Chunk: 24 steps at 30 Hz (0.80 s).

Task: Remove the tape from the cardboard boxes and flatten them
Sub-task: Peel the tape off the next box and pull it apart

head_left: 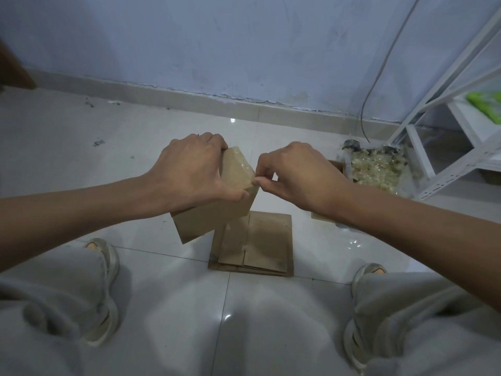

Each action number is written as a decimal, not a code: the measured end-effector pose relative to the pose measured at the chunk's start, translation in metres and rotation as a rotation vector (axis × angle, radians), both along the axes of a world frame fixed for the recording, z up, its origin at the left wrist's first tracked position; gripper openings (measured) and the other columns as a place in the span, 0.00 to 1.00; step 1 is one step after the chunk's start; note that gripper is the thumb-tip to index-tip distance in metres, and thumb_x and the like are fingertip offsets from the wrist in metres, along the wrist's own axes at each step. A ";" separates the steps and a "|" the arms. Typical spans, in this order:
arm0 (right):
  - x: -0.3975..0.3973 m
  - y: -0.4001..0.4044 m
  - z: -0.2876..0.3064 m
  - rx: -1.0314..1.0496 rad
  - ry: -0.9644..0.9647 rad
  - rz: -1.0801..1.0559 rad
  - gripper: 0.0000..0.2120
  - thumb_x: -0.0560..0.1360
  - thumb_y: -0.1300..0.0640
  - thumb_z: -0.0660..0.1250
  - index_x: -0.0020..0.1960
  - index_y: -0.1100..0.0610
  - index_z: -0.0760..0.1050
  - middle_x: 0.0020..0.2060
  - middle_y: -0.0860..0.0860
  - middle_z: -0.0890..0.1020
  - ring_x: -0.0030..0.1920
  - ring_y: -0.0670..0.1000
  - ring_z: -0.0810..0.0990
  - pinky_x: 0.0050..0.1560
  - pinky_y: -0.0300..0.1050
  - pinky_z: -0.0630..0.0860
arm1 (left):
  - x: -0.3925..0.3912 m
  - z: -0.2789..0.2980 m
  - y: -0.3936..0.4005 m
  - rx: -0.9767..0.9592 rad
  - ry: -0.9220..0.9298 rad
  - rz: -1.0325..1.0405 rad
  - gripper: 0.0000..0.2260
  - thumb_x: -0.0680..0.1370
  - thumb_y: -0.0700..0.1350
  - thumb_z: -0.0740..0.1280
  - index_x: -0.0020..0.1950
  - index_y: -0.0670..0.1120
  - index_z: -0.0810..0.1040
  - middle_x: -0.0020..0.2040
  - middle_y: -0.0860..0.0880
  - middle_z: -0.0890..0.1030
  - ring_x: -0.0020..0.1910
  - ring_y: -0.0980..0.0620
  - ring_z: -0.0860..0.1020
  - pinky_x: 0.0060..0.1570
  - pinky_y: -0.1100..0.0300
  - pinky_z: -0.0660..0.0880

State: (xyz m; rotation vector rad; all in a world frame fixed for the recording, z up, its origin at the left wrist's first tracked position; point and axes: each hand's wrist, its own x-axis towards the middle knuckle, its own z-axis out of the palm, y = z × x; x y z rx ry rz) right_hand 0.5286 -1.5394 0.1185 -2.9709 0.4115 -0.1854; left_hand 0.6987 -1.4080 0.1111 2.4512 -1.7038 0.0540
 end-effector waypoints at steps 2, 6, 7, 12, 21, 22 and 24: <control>0.001 0.000 0.000 -0.066 0.037 0.011 0.09 0.83 0.47 0.63 0.53 0.50 0.80 0.45 0.47 0.85 0.46 0.57 0.81 0.45 0.54 0.79 | 0.000 -0.001 -0.001 0.007 0.007 0.005 0.42 0.64 0.76 0.70 0.68 0.49 0.74 0.59 0.51 0.80 0.54 0.48 0.78 0.47 0.54 0.71; 0.001 0.004 0.004 -0.119 0.047 0.011 0.08 0.82 0.51 0.62 0.54 0.50 0.80 0.45 0.48 0.84 0.46 0.58 0.81 0.44 0.54 0.79 | 0.002 -0.001 -0.002 0.011 0.008 0.010 0.41 0.63 0.75 0.70 0.67 0.49 0.75 0.58 0.51 0.80 0.53 0.47 0.78 0.46 0.53 0.71; 0.001 0.005 0.004 -0.121 0.045 0.001 0.08 0.81 0.51 0.63 0.54 0.50 0.80 0.46 0.48 0.84 0.46 0.58 0.81 0.44 0.53 0.79 | 0.002 -0.002 -0.002 0.011 0.002 0.010 0.41 0.63 0.75 0.70 0.66 0.49 0.75 0.58 0.51 0.80 0.53 0.47 0.78 0.46 0.53 0.71; 0.007 0.016 0.002 -0.206 0.094 -0.084 0.05 0.78 0.55 0.64 0.46 0.55 0.77 0.34 0.51 0.72 0.34 0.56 0.72 0.31 0.46 0.62 | 0.001 -0.005 -0.005 0.027 -0.049 0.018 0.40 0.62 0.75 0.67 0.62 0.47 0.76 0.53 0.50 0.80 0.48 0.45 0.79 0.44 0.53 0.73; 0.013 0.017 -0.004 -0.158 0.135 -0.088 0.14 0.74 0.62 0.65 0.33 0.57 0.63 0.30 0.54 0.65 0.31 0.57 0.66 0.29 0.46 0.54 | 0.000 -0.004 -0.010 0.065 -0.118 -0.016 0.41 0.62 0.77 0.65 0.58 0.45 0.78 0.49 0.48 0.81 0.43 0.44 0.79 0.42 0.53 0.72; 0.014 0.016 -0.005 -0.157 0.136 -0.069 0.14 0.74 0.63 0.65 0.33 0.58 0.64 0.29 0.54 0.65 0.32 0.58 0.68 0.29 0.47 0.54 | 0.001 -0.005 -0.010 0.068 -0.123 -0.019 0.40 0.62 0.77 0.66 0.58 0.45 0.78 0.49 0.48 0.81 0.43 0.44 0.78 0.41 0.53 0.71; 0.013 0.014 -0.005 -0.168 0.144 -0.049 0.10 0.74 0.64 0.65 0.35 0.59 0.68 0.29 0.53 0.65 0.32 0.59 0.69 0.29 0.47 0.55 | 0.001 -0.006 -0.010 0.069 -0.123 -0.024 0.39 0.63 0.76 0.67 0.57 0.45 0.77 0.49 0.48 0.80 0.43 0.44 0.78 0.41 0.54 0.70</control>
